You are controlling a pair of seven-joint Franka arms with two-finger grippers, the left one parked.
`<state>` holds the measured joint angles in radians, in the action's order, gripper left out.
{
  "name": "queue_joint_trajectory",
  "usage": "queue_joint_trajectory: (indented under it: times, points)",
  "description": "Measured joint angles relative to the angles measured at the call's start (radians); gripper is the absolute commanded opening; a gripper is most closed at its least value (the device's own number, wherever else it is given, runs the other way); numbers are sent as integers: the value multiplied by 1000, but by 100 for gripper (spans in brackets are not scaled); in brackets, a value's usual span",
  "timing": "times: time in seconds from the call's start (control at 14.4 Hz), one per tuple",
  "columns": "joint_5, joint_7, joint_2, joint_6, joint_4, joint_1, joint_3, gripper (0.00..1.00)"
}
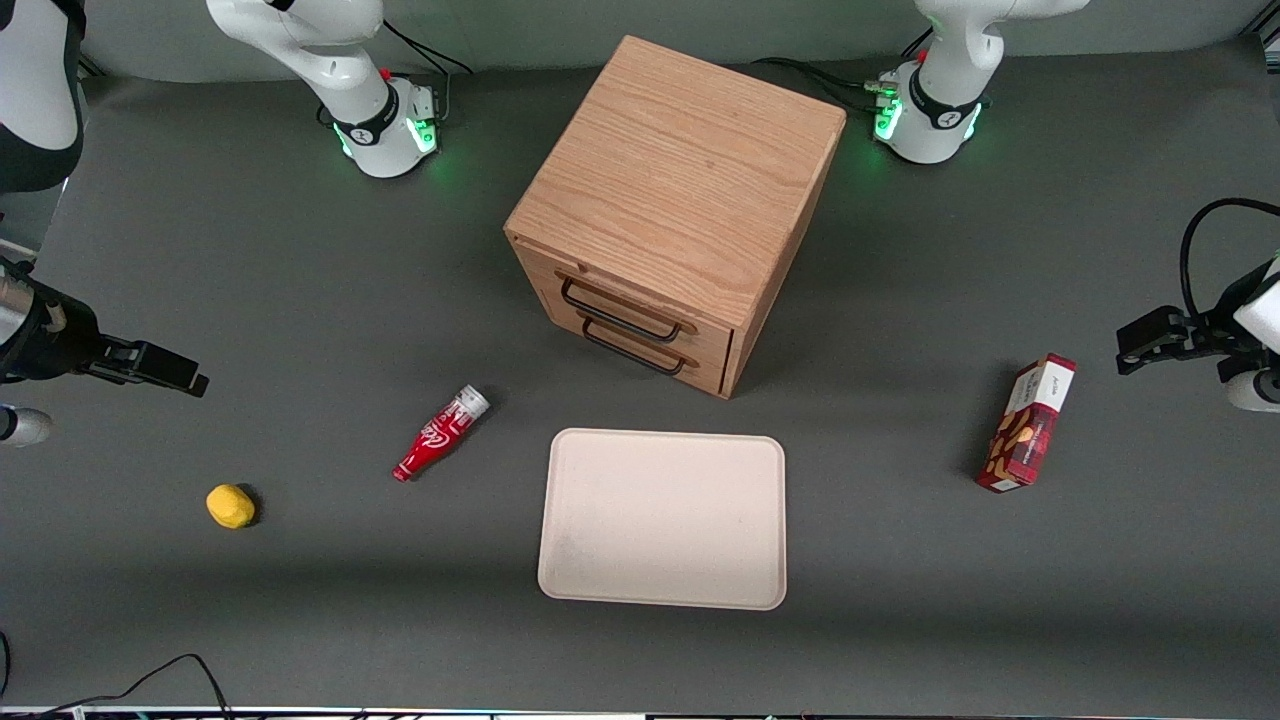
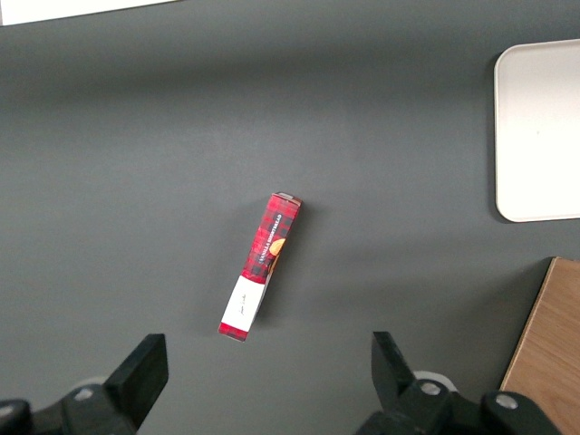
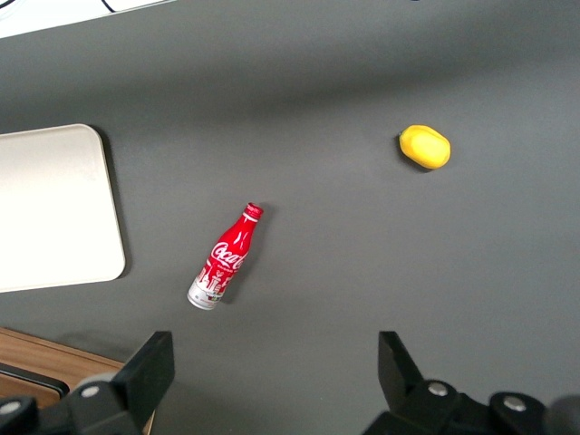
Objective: Open upper drawer
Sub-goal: 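Move the right gripper toward the upper drawer's black handle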
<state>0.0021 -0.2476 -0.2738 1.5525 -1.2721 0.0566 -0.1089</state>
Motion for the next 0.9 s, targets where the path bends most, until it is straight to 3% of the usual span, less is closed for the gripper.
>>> queue_joint_trajectory:
  times: [0.56,0.9]
  points:
    - [2,3,-5,0,0,-15,-16,100]
    - [6,4,-7,-36,0,-181,-18,100]
